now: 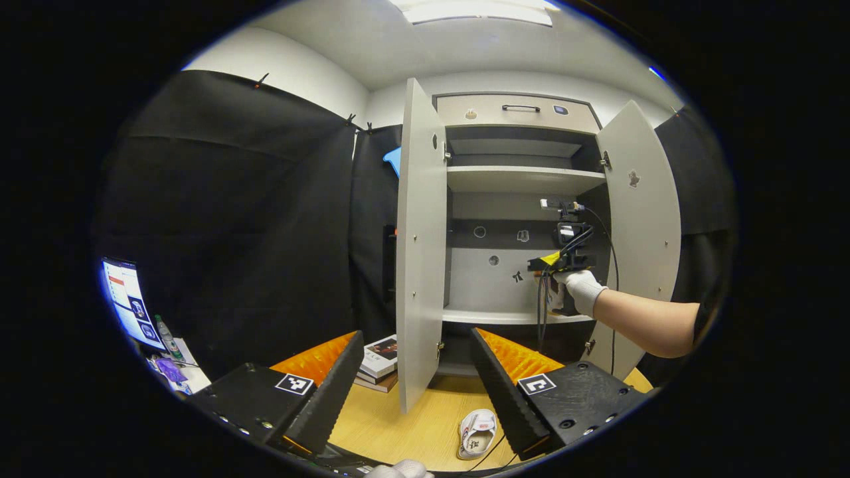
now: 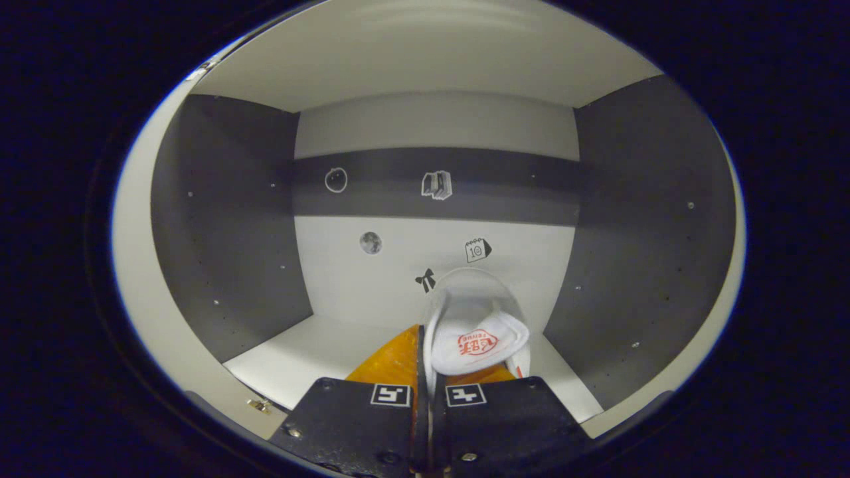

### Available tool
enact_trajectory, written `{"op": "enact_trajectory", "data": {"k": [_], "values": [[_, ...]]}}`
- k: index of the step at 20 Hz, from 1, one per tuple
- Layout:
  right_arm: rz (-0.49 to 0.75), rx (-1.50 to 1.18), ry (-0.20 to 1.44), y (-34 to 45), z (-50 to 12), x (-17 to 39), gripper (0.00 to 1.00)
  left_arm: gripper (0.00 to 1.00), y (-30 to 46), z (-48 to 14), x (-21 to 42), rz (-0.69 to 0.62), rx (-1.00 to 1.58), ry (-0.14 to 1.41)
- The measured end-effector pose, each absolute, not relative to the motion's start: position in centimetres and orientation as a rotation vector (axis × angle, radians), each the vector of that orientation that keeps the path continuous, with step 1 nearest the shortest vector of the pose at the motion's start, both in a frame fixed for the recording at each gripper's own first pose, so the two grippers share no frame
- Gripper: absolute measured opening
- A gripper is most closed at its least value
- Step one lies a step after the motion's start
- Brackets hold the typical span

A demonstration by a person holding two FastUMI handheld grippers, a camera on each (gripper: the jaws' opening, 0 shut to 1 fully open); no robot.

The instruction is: Grab one shoe with the right hand and put it into the shoe cabinet, grab the other shoe with the left hand and put it into the shoe cabinet; then close the right door with the right hand and the left door with the left hand.

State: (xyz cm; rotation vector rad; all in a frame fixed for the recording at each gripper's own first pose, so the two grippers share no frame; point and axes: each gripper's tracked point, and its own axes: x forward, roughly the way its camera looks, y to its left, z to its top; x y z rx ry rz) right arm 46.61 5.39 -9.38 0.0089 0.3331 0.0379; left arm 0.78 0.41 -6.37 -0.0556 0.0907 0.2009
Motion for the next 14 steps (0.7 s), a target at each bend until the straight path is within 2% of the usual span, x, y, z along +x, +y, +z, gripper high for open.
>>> {"op": "enact_trajectory", "data": {"k": [6,12,14], "values": [[0.036,0.022,0.503,5.4,-14.2,49.7,0.06,0.96,-0.3,-6.2,0.7,0.229,-0.045,0.096],[0.021,0.038,0.746,5.3,-18.1,51.1,0.05,0.96,0.0,-6.0,0.8,0.247,-0.035,0.086],[0.027,0.057,0.785,5.4,-19.2,51.3,0.07,0.96,0.2,-6.0,0.4,0.253,-0.037,0.084]]}}
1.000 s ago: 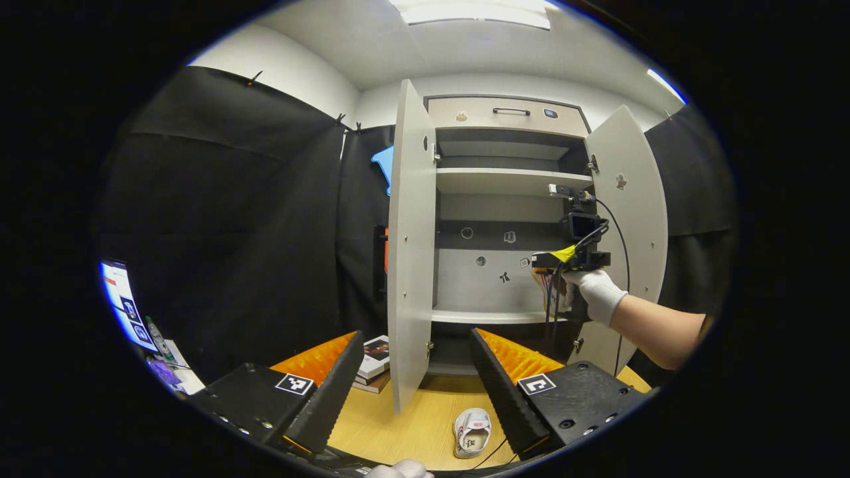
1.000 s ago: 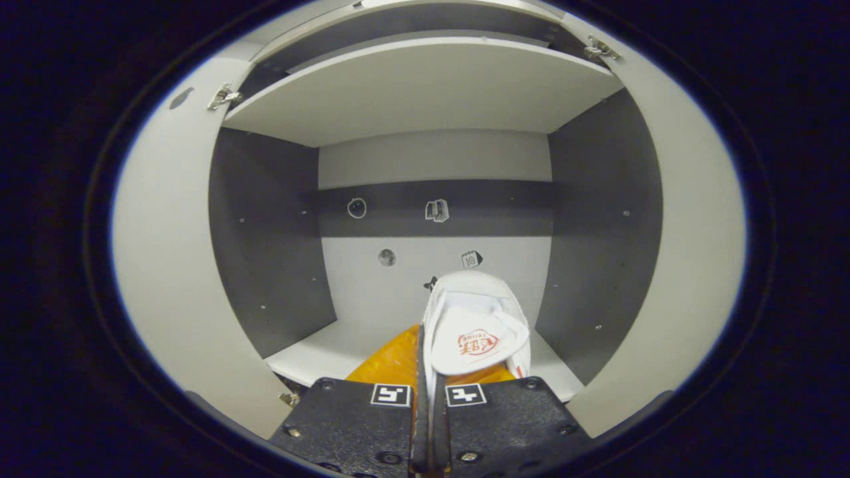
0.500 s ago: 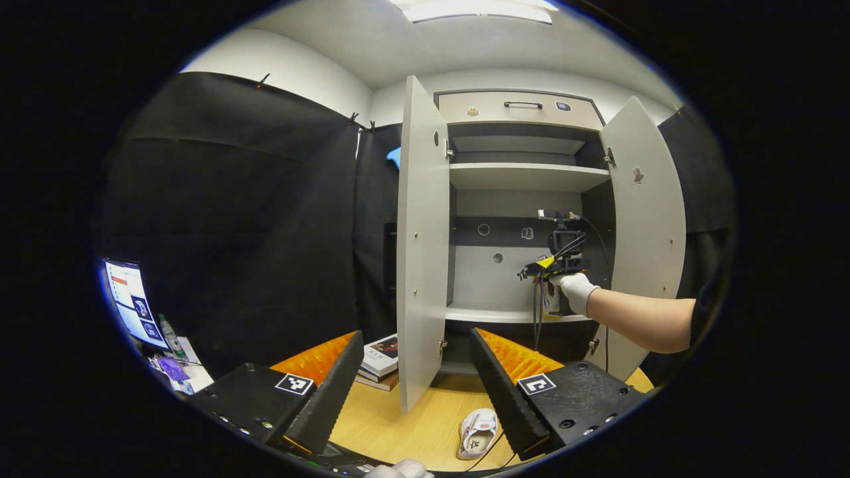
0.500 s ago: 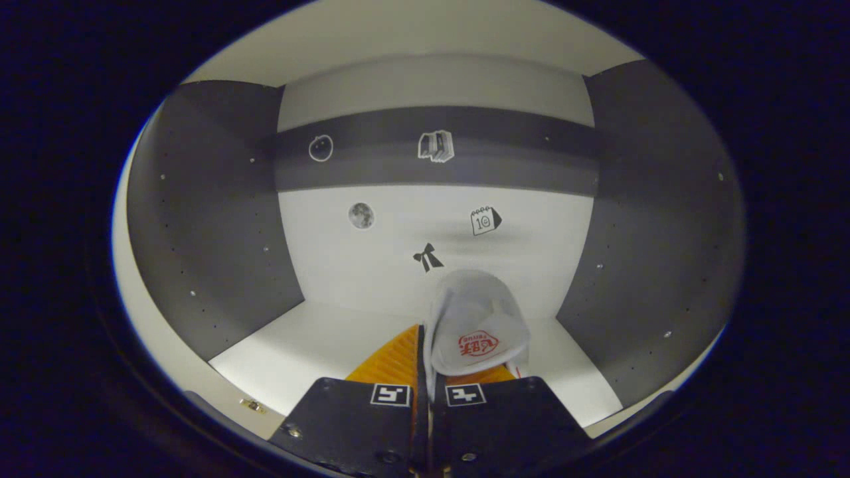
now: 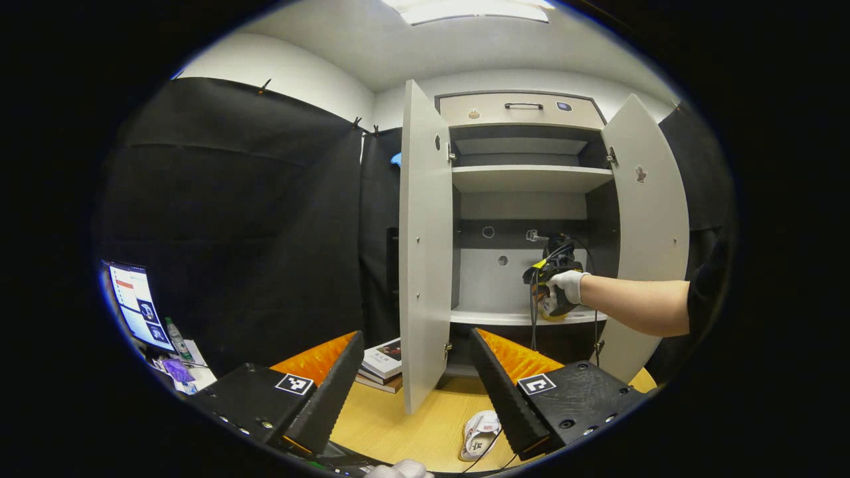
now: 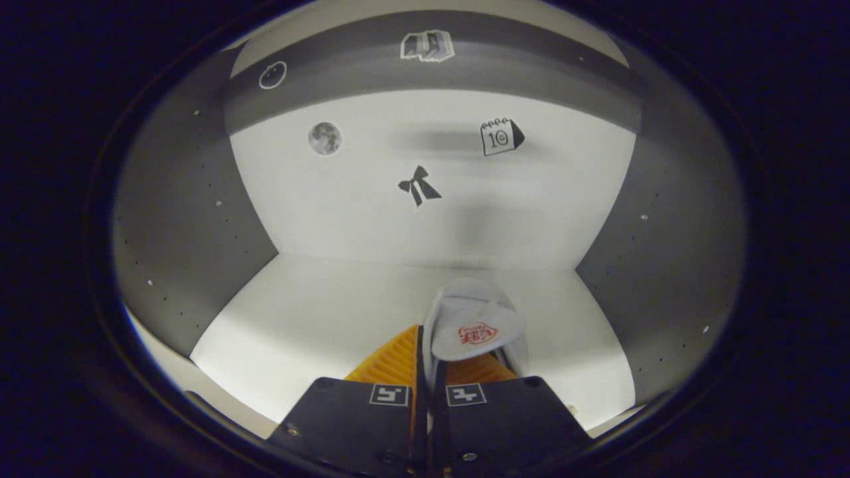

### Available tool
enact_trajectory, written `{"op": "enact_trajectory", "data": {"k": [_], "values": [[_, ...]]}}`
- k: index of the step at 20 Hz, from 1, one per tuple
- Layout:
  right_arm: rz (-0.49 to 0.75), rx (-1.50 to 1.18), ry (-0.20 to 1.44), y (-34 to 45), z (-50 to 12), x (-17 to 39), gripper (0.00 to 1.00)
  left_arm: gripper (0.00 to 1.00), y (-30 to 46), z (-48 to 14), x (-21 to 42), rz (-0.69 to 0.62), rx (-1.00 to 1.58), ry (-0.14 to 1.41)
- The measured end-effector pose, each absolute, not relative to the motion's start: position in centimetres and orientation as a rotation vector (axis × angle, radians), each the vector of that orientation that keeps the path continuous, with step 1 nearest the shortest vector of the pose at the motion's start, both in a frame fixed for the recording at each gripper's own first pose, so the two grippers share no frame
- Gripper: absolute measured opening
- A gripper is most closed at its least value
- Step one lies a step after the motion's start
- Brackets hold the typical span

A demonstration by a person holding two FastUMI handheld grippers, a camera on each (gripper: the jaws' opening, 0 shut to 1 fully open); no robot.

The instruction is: Grab one shoe with the right hand and put it into the shoe cabinet, grab the other shoe with the left hand and put it into the shoe cabinet; then close the right door with the right hand and the left door with the left hand.

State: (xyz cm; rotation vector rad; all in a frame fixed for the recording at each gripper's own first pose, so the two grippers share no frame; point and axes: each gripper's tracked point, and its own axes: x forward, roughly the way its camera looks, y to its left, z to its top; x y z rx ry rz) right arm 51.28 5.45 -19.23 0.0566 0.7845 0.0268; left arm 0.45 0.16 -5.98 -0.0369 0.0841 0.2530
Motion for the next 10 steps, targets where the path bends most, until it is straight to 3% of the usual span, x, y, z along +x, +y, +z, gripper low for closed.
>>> {"op": "enact_trajectory", "data": {"k": [5,7,8,9,10], "values": [[-0.004,0.049,0.766,5.2,-18.1,50.4,0.12,0.96,1.0,-6.1,0.1,0.258,-0.041,0.082],[-0.004,0.063,0.697,4.7,-16.4,49.6,0.19,0.96,1.3,-6.0,0.1,0.251,-0.042,0.078],[0.000,0.073,0.637,4.4,-14.9,49.3,0.36,0.96,1.4,-6.0,0.0,0.245,-0.044,0.078],[-0.002,0.067,0.572,4.2,-13.3,48.8,0.46,0.96,1.6,-5.9,-0.1,0.241,-0.046,0.078],[-0.018,0.036,0.501,3.5,-11.6,48.1,0.51,0.96,1.7,-5.9,-0.1,0.235,-0.048,0.079]]}}
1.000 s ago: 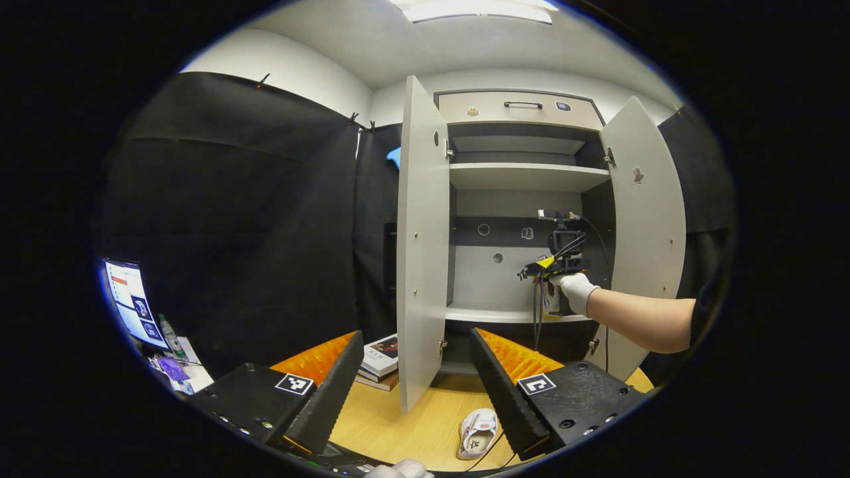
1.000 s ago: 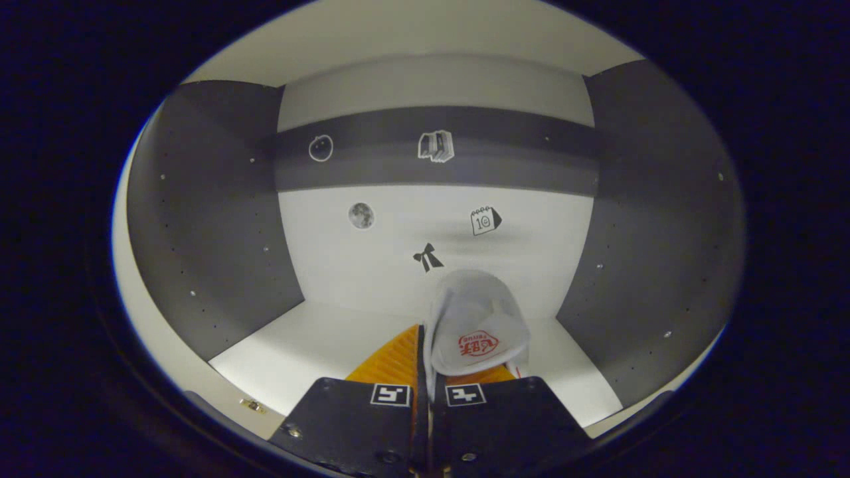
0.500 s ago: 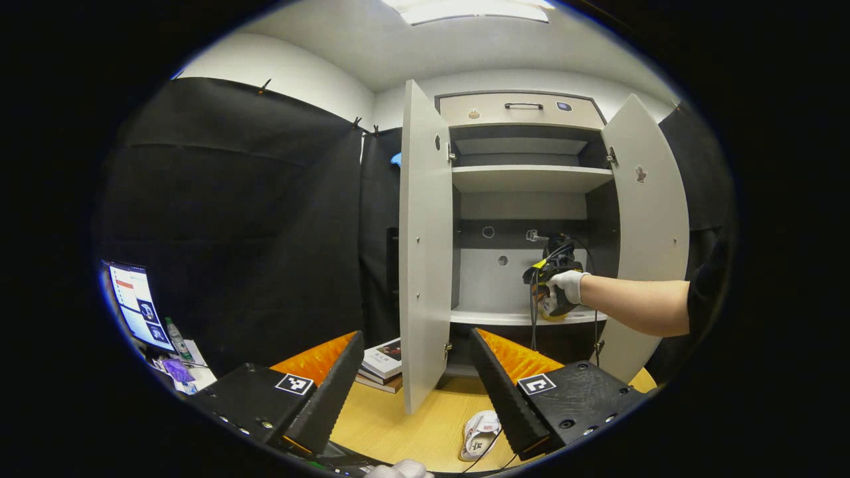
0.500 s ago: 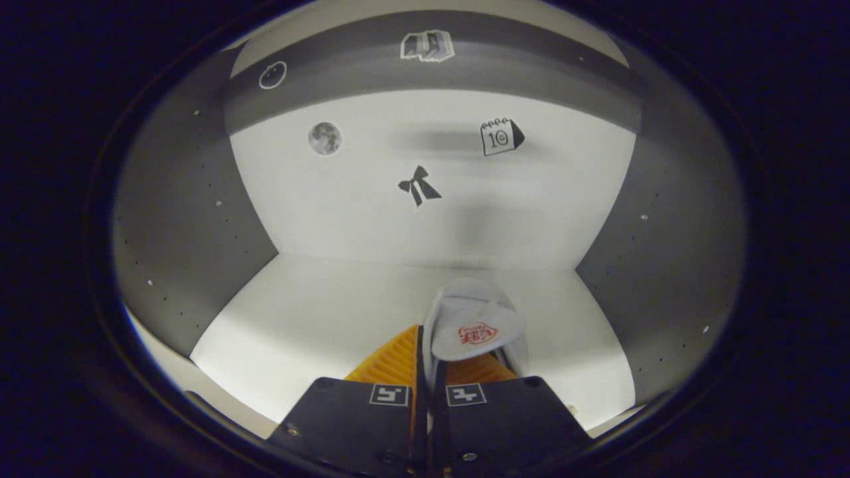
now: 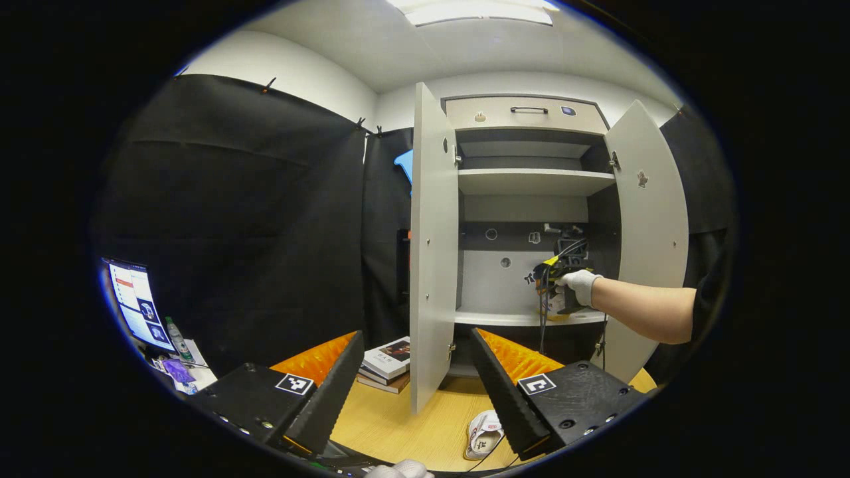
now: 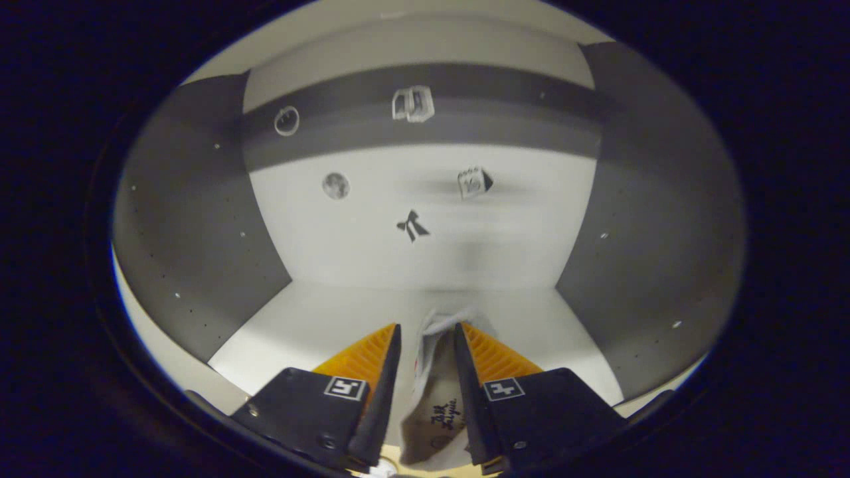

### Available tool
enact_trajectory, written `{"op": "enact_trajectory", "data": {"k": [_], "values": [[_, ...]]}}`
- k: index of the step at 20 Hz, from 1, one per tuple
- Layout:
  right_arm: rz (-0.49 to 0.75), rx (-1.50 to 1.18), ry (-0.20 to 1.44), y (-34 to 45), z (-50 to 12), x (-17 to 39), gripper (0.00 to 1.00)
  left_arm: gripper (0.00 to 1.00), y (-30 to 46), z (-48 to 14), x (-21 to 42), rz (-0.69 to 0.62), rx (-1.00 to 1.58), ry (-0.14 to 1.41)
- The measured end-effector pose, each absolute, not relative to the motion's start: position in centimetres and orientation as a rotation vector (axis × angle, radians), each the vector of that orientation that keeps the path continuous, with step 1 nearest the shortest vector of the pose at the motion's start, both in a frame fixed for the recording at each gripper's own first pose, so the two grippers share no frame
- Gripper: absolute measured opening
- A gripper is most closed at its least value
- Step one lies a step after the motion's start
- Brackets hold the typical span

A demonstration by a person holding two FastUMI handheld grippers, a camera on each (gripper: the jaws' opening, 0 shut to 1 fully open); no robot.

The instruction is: Grab one shoe with the right hand and put it into the shoe cabinet, grab the other shoe with the left hand and put it into the shoe cabinet; then close the right door with the right hand and the left door with the left hand.

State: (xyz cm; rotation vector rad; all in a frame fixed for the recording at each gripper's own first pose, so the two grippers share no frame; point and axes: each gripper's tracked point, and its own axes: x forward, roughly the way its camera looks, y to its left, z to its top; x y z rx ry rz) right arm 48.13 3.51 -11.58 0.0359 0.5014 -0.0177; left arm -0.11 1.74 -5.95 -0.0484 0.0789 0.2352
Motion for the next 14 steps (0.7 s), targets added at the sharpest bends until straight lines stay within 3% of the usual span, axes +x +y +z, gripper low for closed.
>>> {"op": "enact_trajectory", "data": {"k": [1,4,9,14], "values": [[-0.022,0.013,0.431,3.1,-9.4,47.0,0.59,0.96,1.8,-5.8,-0.3,0.227,-0.052,0.076],[-0.010,0.003,0.299,3.3,-5.6,43.0,1.00,0.95,2.1,-5.7,-0.7,0.198,-0.059,0.074],[0.034,0.056,0.146,3.9,-0.6,34.3,1.00,0.96,2.6,-5.5,-1.1,0.148,-0.055,0.071],[0.059,0.084,0.074,3.2,-0.1,24.9,1.00,0.96,2.4,-5.4,-1.3,0.084,-0.041,0.061]]}}
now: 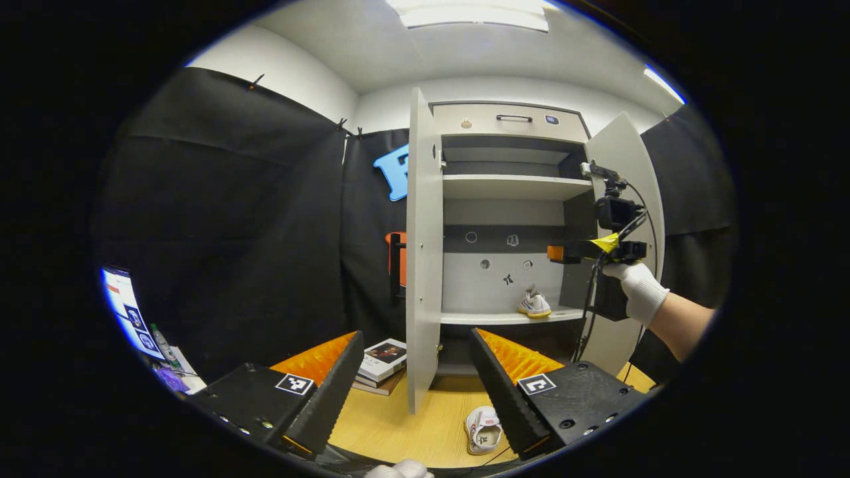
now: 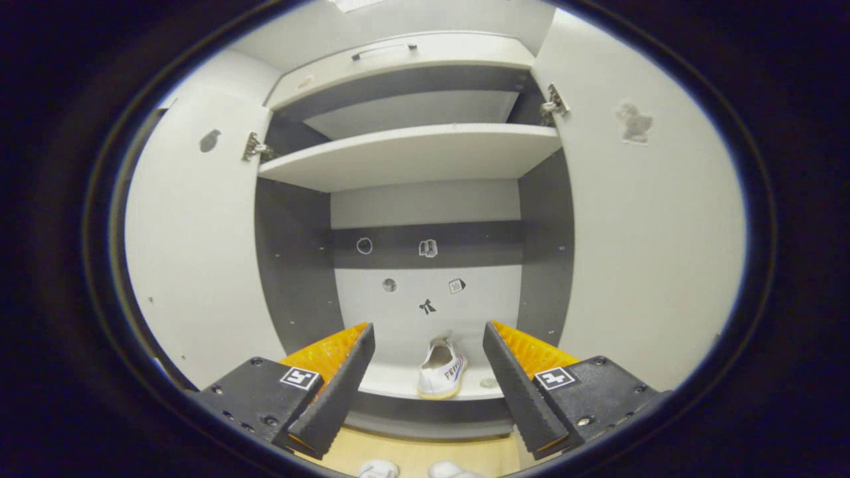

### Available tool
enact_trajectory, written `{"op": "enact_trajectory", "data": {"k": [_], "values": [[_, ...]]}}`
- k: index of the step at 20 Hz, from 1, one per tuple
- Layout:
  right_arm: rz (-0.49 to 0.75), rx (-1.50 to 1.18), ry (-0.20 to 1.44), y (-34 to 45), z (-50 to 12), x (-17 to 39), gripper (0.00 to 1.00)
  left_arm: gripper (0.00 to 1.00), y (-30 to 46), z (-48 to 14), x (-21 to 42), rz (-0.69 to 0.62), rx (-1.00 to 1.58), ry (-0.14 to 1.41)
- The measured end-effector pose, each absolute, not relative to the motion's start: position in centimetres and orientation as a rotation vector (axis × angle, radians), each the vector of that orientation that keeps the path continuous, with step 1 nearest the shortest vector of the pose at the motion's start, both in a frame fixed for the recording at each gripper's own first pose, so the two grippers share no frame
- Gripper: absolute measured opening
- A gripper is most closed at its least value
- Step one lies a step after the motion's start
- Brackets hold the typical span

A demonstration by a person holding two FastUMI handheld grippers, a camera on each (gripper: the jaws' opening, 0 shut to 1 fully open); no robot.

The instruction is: Grab one shoe with the right hand and put it into the shoe cabinet, grab the other shoe with the left hand and put it into the shoe cabinet; then close the right door with the right hand and the left door with the left hand.

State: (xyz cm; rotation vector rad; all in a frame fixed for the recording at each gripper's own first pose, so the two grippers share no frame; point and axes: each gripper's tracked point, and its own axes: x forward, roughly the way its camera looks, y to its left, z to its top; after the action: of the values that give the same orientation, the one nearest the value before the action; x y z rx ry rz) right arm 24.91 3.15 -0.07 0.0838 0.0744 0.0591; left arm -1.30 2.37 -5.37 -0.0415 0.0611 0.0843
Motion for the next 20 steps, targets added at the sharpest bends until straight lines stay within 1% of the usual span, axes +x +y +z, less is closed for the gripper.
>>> {"op": "enact_trajectory", "data": {"k": [5,8,12,15,18,20], "values": [[0.041,0.080,0.078,1.5,-3.1,15.5,1.00,0.96,1.5,-5.3,-1.5,0.016,-0.028,0.050],[0.038,0.023,0.072,0.4,-5.8,10.0,1.00,0.96,0.8,-6.1,-1.3,-0.022,-0.019,0.058],[0.010,-0.019,0.084,-0.3,-9.5,4.3,1.00,0.96,0.0,-6.3,-1.2,-0.055,-0.015,0.041],[0.012,0.026,0.115,-0.5,-10.8,1.9,1.00,0.95,-0.9,-6.6,-0.8,-0.084,-0.026,0.037],[-0.003,0.026,0.123,-1.4,-10.5,1.6,1.00,0.96,-1.9,-7.6,0.0,-0.115,-0.009,0.038],[-0.010,0.027,0.121,-2.0,-10.1,1.7,1.00,0.95,-2.6,-9.7,0.6,-0.126,0.000,0.064]]}}
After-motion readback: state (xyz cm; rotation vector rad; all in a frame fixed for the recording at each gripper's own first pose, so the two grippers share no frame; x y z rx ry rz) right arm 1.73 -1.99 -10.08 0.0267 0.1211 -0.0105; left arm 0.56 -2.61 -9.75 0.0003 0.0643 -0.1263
